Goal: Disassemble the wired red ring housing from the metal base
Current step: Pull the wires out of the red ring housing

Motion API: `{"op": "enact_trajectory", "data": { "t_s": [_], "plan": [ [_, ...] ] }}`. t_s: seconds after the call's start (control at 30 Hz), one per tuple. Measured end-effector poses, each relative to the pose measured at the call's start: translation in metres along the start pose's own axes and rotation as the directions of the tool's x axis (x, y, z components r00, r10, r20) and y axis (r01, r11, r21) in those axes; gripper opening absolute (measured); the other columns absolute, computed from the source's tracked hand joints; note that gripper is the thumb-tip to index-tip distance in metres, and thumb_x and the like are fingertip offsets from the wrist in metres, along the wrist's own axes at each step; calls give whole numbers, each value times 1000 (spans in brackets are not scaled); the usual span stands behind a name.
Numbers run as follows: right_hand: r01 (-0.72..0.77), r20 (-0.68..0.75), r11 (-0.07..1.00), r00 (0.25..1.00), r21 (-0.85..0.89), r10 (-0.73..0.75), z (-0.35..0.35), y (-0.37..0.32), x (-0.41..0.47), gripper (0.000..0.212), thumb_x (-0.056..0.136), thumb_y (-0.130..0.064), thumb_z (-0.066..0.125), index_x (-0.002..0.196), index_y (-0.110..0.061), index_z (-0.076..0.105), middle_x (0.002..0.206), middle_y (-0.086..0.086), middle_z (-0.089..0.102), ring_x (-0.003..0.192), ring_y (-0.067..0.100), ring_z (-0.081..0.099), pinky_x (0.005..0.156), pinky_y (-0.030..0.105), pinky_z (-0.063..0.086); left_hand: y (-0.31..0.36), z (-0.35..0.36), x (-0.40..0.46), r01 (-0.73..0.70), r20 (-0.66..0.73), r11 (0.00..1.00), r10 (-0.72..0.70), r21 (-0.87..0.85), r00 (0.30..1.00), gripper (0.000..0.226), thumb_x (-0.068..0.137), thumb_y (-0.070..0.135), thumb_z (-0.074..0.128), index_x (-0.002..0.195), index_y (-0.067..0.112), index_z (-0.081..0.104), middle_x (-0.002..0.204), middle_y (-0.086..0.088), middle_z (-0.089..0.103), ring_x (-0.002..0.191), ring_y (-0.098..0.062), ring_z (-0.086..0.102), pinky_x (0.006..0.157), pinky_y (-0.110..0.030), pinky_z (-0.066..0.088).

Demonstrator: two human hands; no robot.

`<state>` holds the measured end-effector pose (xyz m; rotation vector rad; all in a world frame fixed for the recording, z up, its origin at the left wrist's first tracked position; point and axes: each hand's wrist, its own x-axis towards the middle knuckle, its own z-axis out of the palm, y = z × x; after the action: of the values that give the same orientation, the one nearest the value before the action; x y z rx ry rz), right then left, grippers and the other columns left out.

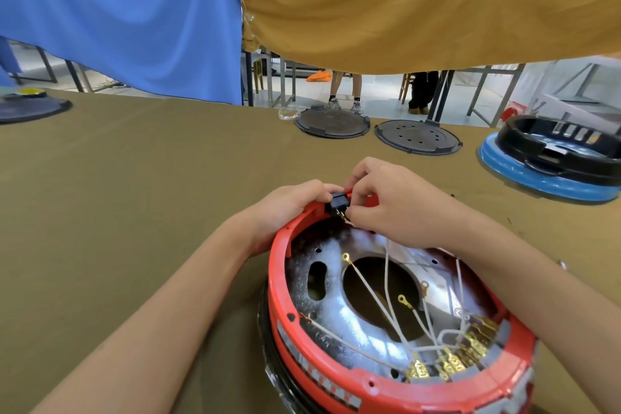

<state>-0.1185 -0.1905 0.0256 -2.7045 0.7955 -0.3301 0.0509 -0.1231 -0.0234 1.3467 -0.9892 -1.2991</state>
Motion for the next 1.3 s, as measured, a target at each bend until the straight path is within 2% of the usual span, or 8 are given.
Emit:
{"op": "enact_trajectory", "data": {
  "t_s": [0.13, 0.3, 0.43, 0.53, 0.63, 0.77, 1.07, 1.3],
  "plan": [
    [12, 13, 1000, 1000, -14, -11, 0, 1, 0, 22, 90, -23, 64, 71, -13, 73, 109, -15, 51, 86, 1, 49, 70, 9, 32, 1, 0, -2, -9, -9, 999, 9, 33, 1000, 36, 94, 18, 42, 121, 16, 66, 118, -15, 70, 117, -30, 63, 106, -42, 45],
    [-1, 84, 1000, 996, 5, 1, -13, 3, -3, 19, 88, -32, 66, 73, -26, 75, 111, -18, 55, 87, -1, 60, 79, 26, 51, 4, -3, -4, -42, 52, 989, 34, 142, 998, 42, 85, 28, 47, 121, 21, 68, 117, -11, 71, 113, -28, 65, 106, -43, 45],
    [32, 118, 999, 993, -44, -26, -24, -2, -9, 17, 88, -34, 66, 74, -30, 75, 108, -14, 63, 89, -1, 59, 81, 22, 49, 9, -5, -4, -54, 96, 968, 32, 245, 995, 47, 77, 31, 45, 117, 25, 69, 116, -12, 71, 113, -33, 64, 107, -50, 43],
    [20, 107, 997, 994, -80, -11, -20, -10, -10, 18, 89, -30, 64, 74, -24, 73, 101, -6, 69, 86, 9, 63, 81, 34, 52, 5, -1, 1, -29, 71, 993, 21, 115, 997, 46, 70, 25, 48, 109, 14, 70, 112, -22, 68, 110, -44, 60, 112, -56, 35],
    [-4, 57, 990, 998, -144, 12, -9, -18, -8, 19, 89, -25, 62, 74, -16, 69, 94, 3, 68, 81, 18, 61, 78, 37, 52, 3, 5, 2, 1, 74, 1000, 0, -9, 997, 46, 66, 20, 46, 106, 6, 64, 100, -23, 63, 91, -33, 60, 104, -51, 41],
    [-4, 11, 982, 1000, -191, 7, -2, -22, -9, 22, 89, -23, 57, 73, -11, 67, 100, 5, 59, 87, 23, 56, 79, 37, 47, 5, 10, 1, 10, 86, 996, -3, -89, 996, 40, 66, 18, 45, 101, 5, 62, 99, -22, 58, 91, -32, 54, 99, -47, 40],
    [-9, -1, 993, 1000, -114, 9, -3, -23, -9, 24, 85, -19, 63, 64, -7, 62, 108, 4, 60, 94, 22, 54, 84, 39, 45, 1, 3, 4, -12, 84, 1000, 12, 7, 996, 44, 66, 27, 53, 105, 10, 66, 103, -22, 61, 99, -34, 54, 110, -58, 33],
    [14, -4, 994, 1000, -108, -15, 1, -17, -7, 22, 90, -17, 59, 73, -6, 69, 114, 2, 60, 99, 21, 54, 87, 37, 41, -2, 0, 8, -43, 147, 999, 46, -23, 988, 39, 61, 28, 57, 96, 14, 70, 97, -18, 64, 91, -29, 59, 102, -50, 39]
  ]
}}
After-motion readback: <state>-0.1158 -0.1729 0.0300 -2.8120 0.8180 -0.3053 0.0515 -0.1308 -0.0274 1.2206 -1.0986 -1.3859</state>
